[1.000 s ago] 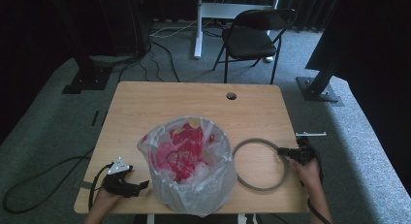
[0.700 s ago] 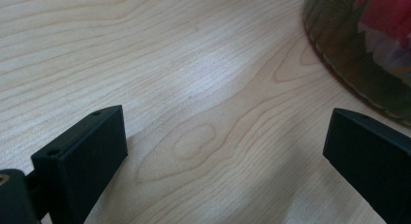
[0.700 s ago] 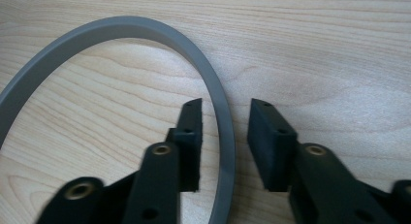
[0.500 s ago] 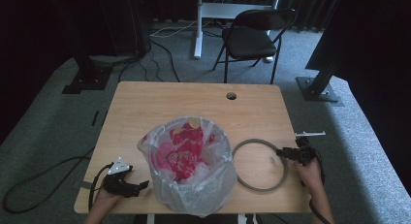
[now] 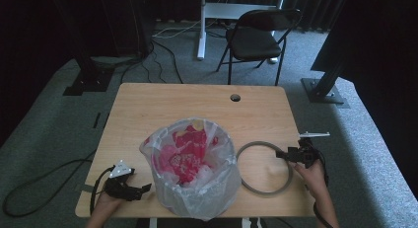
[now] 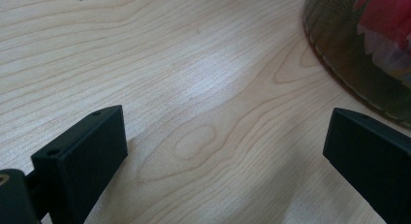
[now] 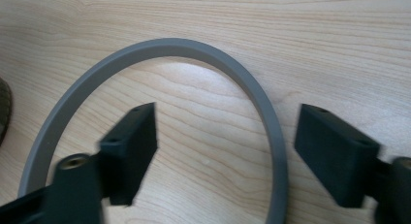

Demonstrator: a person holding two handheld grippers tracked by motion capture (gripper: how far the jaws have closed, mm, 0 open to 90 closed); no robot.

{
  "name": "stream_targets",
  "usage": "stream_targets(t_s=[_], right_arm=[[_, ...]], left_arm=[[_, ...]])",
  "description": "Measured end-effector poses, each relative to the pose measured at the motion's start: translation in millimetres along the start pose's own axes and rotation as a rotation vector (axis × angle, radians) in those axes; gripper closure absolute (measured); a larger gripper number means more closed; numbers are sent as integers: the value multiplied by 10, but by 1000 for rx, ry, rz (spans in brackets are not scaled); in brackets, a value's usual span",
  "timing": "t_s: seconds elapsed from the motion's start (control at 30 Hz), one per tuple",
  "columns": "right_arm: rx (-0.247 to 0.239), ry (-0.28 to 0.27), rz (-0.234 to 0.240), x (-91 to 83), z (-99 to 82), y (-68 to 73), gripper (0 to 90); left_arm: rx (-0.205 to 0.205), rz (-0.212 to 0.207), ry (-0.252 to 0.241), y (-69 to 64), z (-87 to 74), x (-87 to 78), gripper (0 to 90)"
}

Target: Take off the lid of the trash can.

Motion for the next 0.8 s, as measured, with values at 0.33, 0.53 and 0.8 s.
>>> stream_targets(t_s=[0.33, 0.53, 0.8], right_arm=[[-41, -97, 30, -109, 149, 207, 116], [-93, -159, 71, -222, 218, 328, 115], [-186, -299, 169, -438, 337, 523, 111]], left_arm=[[9, -2, -3, -7, -3, -8, 20], [29, 2, -3, -45, -10, -15, 19], [47, -31, -111, -250, 131, -210, 18]])
Point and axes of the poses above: each handheld gripper's, and its own axes: x roughly forward along the jaws, z roughly out of its top, y roughly to its left, the point moved 3 cm from there along x, roughly forward along the jaws, and after that the axes turned 5 degrees about -x, right-handed, at the moved point
